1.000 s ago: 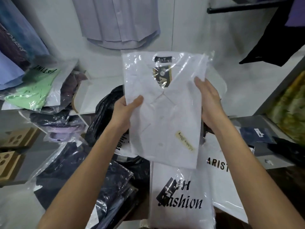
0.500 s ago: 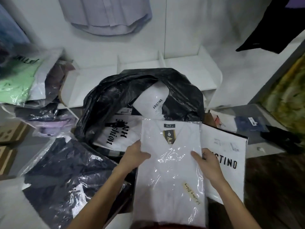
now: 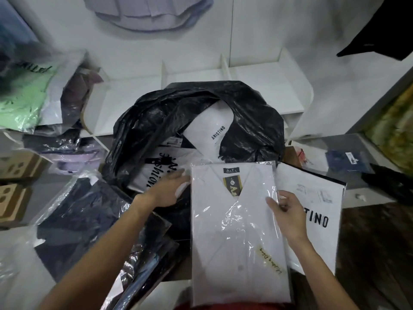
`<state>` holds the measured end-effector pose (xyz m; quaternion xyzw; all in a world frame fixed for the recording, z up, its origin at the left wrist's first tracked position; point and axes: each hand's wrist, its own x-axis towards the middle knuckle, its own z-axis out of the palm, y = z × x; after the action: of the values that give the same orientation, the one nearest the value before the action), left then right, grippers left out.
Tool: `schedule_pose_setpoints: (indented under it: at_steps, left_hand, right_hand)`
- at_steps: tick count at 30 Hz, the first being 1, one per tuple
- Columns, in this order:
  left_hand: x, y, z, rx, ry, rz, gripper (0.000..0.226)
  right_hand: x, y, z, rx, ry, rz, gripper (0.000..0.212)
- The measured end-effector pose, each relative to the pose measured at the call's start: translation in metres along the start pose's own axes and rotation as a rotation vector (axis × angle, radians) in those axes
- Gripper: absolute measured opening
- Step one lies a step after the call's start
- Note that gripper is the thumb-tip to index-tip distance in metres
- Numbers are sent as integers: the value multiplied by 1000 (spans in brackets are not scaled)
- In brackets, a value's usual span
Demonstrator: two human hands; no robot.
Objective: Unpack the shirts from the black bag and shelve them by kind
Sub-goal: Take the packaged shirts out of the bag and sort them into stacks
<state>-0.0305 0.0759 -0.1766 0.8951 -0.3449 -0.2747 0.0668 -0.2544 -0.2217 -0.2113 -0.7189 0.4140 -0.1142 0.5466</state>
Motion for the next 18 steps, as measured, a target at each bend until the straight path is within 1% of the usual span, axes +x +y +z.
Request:
schedule_pose_setpoints:
  at_steps: [2, 4, 5, 7, 8, 9, 11, 12, 14, 15, 17, 18]
  left_hand:
    - [10, -7, 8, 157, -139, -69, 75]
    - [18, -5, 11, 296, -160, -82, 78]
    - [19, -2, 8, 364, -149, -65, 78]
    - [22, -5, 1, 410, -125, -3, 76]
    - [21, -8, -4, 374, -111, 41, 73]
    - [22, -13, -10, 289, -106, 68, 66]
    - [19, -15, -23, 72, -50, 59, 48]
    - [17, -14, -28, -29, 10, 47, 53]
    - [12, -11, -37, -227, 172, -3, 83]
    - [8, -7, -44, -318, 252, -43, 85]
    - [2, -4, -60, -457, 406, -130, 67]
    - [-1, -1, -69, -484, 466, -142, 60]
  right_hand:
    - [1, -3, 1, -26, -14, 16, 48]
    - [1, -5, 3, -99, 7, -16, 69]
    - [0, -7, 5, -147, 21, -53, 74]
    - [-5, -15, 10, -230, 34, -184, 71]
    - [-7, -20, 14, -260, 30, -265, 66]
    - [-9, -27, 19, -278, 14, -341, 60]
    - [-11, -39, 30, -275, -54, -448, 53]
    - [-11, -44, 34, -259, -97, -479, 51]
    - [-10, -52, 45, -229, -180, -488, 47]
    - [-9, -56, 49, -220, -222, -470, 45]
    - [-11, -63, 59, -205, -285, -439, 41]
    - [-11, -66, 63, -200, -308, -424, 40]
